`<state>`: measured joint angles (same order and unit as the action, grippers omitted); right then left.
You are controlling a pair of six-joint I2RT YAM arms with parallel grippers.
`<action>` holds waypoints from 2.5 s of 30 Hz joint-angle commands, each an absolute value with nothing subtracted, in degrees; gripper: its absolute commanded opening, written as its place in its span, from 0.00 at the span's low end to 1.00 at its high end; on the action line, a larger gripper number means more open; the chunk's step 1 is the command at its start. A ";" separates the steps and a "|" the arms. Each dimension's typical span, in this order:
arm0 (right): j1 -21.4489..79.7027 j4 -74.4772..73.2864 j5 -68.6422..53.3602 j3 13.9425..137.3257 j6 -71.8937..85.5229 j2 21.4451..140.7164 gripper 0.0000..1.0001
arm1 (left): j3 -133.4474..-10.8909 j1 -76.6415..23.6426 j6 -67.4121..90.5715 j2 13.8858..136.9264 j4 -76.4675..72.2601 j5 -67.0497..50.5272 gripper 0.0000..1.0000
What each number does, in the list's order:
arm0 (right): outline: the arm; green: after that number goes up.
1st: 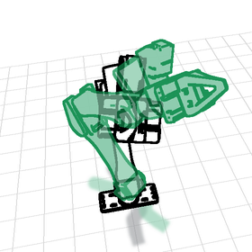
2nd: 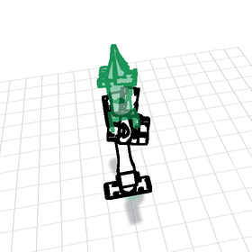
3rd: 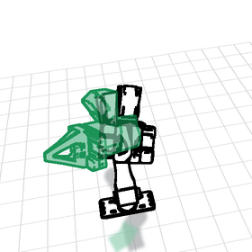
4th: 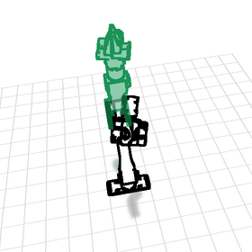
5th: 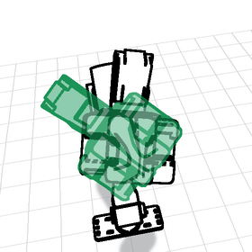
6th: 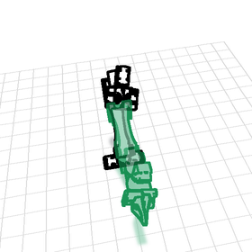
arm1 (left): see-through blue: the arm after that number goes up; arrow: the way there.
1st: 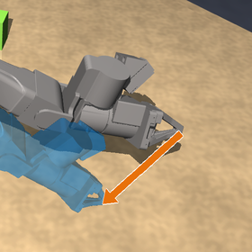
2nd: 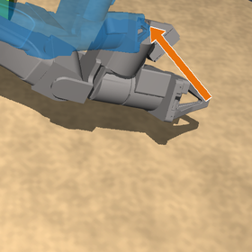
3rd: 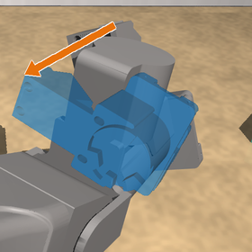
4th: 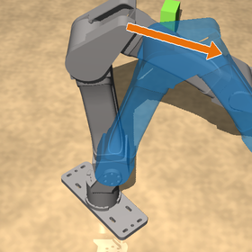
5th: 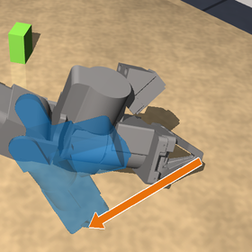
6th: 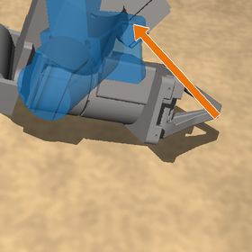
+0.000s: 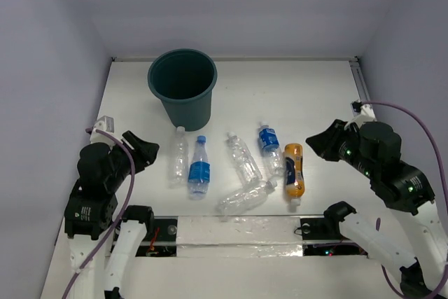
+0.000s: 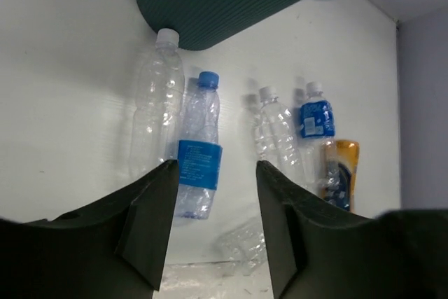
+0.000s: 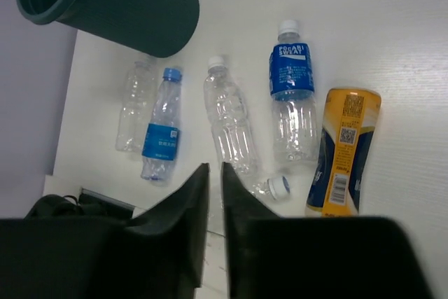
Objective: Put the plastic bottles in the bin
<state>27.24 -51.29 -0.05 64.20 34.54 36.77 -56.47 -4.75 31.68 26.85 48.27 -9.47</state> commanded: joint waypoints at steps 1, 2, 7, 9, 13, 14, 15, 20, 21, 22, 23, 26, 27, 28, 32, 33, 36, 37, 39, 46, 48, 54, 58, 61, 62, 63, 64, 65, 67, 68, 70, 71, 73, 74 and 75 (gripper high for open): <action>27.42 -53.00 -0.18 63.20 35.24 37.53 0.12 | -54.67 -4.57 31.47 28.38 47.37 -10.72 0.43; 27.42 -53.09 -0.18 62.67 34.98 37.79 0.00 | -53.45 -4.57 31.38 28.65 47.29 -11.07 0.30; 27.42 -50.90 1.14 57.24 35.59 38.14 0.00 | -50.37 -4.57 31.55 31.72 47.64 -10.46 0.00; 27.42 -48.44 1.40 55.03 36.65 38.49 0.00 | -49.66 -4.57 31.21 32.78 47.81 -8.63 0.00; 27.42 -46.32 3.07 52.39 37.18 40.51 0.00 | -48.17 -5.19 31.03 36.47 45.10 -7.38 0.00; 27.42 -46.14 3.95 52.03 36.57 40.87 0.00 | -47.73 -5.71 31.03 37.43 44.39 -7.21 0.00; 27.42 -45.88 4.30 51.86 36.21 41.30 0.00 | -46.85 -6.50 31.03 38.31 43.25 -6.25 0.00; 24.97 -44.83 5.18 50.80 34.46 42.54 0.55 | -45.27 -9.84 31.72 42.44 39.21 -2.81 0.35; 24.44 -44.04 5.19 49.84 34.28 42.54 0.66 | -44.13 -10.63 32.25 43.06 36.76 -2.64 0.49; 23.74 -43.69 5.10 49.40 34.19 42.63 0.74 | -43.51 -12.64 32.69 45.07 35.52 -2.03 0.55; 22.43 -43.42 4.66 48.96 33.93 42.80 0.86 | -42.64 -13.70 33.83 46.31 34.55 -1.15 0.65; 20.05 -43.33 3.70 49.22 33.31 44.47 0.99 | -41.93 -16.35 34.63 51.84 30.33 2.72 0.77; 17.95 -42.98 3.08 49.13 32.96 45.08 1.00 | -41.66 -16.35 34.72 53.07 28.58 3.59 0.82; 16.89 -42.98 2.21 48.96 32.52 45.61 1.00 | -41.57 -16.35 34.72 55.44 27.61 3.95 0.83; 13.01 -43.33 -1.57 49.13 30.85 49.12 1.00 | -41.04 -16.35 34.63 60.28 23.12 4.22 0.85; 12.49 -43.07 -1.93 49.13 30.68 49.74 1.00 | -41.04 -16.35 34.54 61.16 21.46 4.31 0.85; 10.91 -42.54 -4.21 48.87 29.71 53.08 1.00 | -42.01 -16.35 34.19 65.03 19.52 4.74 0.85; 10.90 -42.45 -4.48 48.95 29.45 54.13 1.00 | -42.19 -16.35 33.75 66.87 18.82 4.75 0.84; 10.28 -41.14 -5.44 48.61 29.01 57.12 1.00 | -42.71 -16.35 33.49 68.81 17.59 4.57 0.84; 10.28 -37.18 -6.77 47.20 28.83 67.67 1.00 | -40.87 -16.35 33.75 74.52 12.66 3.69 0.83; 10.28 -35.96 -5.98 46.85 29.53 69.34 1.00 | -40.35 -16.35 33.66 75.32 11.70 3.52 0.82; 10.28 -32.70 -5.89 46.58 31.46 77.42 0.99 | -37.89 -16.35 33.66 76.38 9.58 3.08 0.55; 10.28 -31.12 -6.50 47.02 32.69 81.03 0.91 | -35.86 -16.35 33.93 73.93 9.76 2.29 0.38; 10.28 -31.29 -5.89 48.51 32.78 83.66 0.86 | -34.28 -16.35 34.01 70.85 10.81 1.93 0.30; 10.28 -31.29 -5.63 48.78 32.70 84.45 0.85 | -34.02 -16.35 33.93 69.88 11.25 1.93 0.29; 10.28 -31.38 -5.63 49.21 32.52 86.03 0.80 | -33.40 -16.87 34.10 68.83 11.77 1.59 0.25; 10.28 -31.46 -5.63 49.48 32.43 86.65 0.76 | -33.40 -16.87 34.28 66.73 11.95 1.06 0.24; 10.28 -31.73 -5.54 49.74 32.43 87.18 0.72 | -33.49 -16.87 34.71 65.75 12.21 0.36 0.23; 10.28 -32.60 -4.92 50.36 32.34 87.10 0.68 | -34.80 -17.49 34.98 62.68 14.84 -1.75 0.21; 10.28 -33.04 -4.23 50.54 32.43 86.40 0.60 | -35.24 -17.49 34.98 61.36 15.72 -2.02 0.21; 10.28 -35.06 -2.47 51.15 32.43 83.26 0.57 | -36.91 -18.02 34.37 57.16 18.97 -3.42 0.18; 10.28 -35.94 -1.76 52.28 32.34 81.93 0.56 | -37.70 -18.02 34.10 55.82 20.29 -4.04 0.18; 10.28 -39.10 -0.18 53.78 31.82 79.47 0.56 | -41.56 -18.02 33.23 52.93 24.07 -7.11 0.18; 10.28 -40.24 -0.18 55.53 31.56 76.76 0.56 | -43.31 -18.02 33.05 52.39 25.47 -7.99 0.17; 10.28 -41.38 1.30 56.33 31.38 75.16 0.56 | -47.77 -18.54 33.05 51.95 27.75 -8.78 0.17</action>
